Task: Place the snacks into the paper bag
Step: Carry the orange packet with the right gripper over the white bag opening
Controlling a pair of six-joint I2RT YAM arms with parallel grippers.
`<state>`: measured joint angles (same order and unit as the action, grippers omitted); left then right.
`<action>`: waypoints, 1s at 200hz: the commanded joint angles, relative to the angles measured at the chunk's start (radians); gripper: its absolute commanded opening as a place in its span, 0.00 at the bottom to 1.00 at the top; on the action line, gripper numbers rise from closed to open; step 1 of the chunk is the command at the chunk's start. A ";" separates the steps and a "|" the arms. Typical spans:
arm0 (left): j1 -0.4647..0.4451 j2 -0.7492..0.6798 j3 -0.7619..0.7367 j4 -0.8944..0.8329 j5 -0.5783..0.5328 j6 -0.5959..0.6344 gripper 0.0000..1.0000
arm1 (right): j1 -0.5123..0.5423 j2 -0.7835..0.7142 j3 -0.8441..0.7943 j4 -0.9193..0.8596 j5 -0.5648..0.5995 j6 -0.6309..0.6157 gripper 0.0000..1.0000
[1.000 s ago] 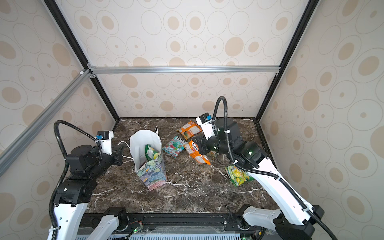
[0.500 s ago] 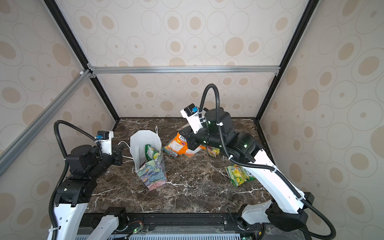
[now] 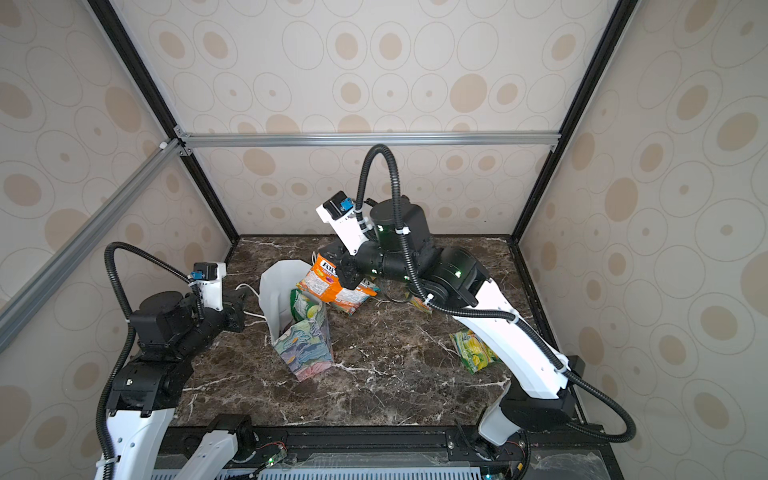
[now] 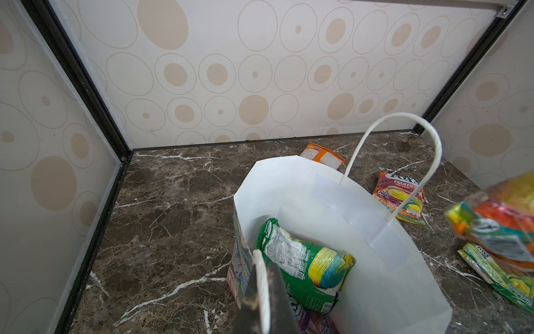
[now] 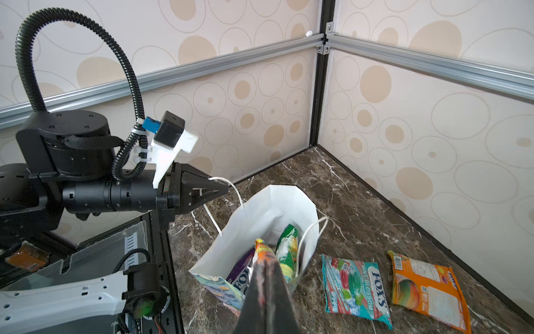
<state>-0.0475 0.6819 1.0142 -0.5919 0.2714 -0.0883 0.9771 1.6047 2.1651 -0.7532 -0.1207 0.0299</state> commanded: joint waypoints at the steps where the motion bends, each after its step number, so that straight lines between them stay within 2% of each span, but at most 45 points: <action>1: -0.005 -0.012 0.006 0.010 0.011 0.009 0.02 | 0.039 0.051 0.106 0.001 0.015 -0.043 0.00; 47: -0.006 -0.012 0.004 0.010 0.009 0.007 0.02 | 0.058 0.155 0.269 0.000 0.009 -0.047 0.00; 148: -0.005 -0.007 0.014 0.004 0.009 0.010 0.02 | 0.060 0.302 0.372 0.063 0.016 -0.038 0.00; 200: -0.006 -0.014 0.011 0.001 0.007 0.009 0.02 | 0.062 0.312 0.408 0.063 0.013 -0.039 0.00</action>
<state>-0.0479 0.6777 1.0138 -0.5922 0.2710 -0.0883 1.0317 1.9247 2.5271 -0.7094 -0.1093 0.0021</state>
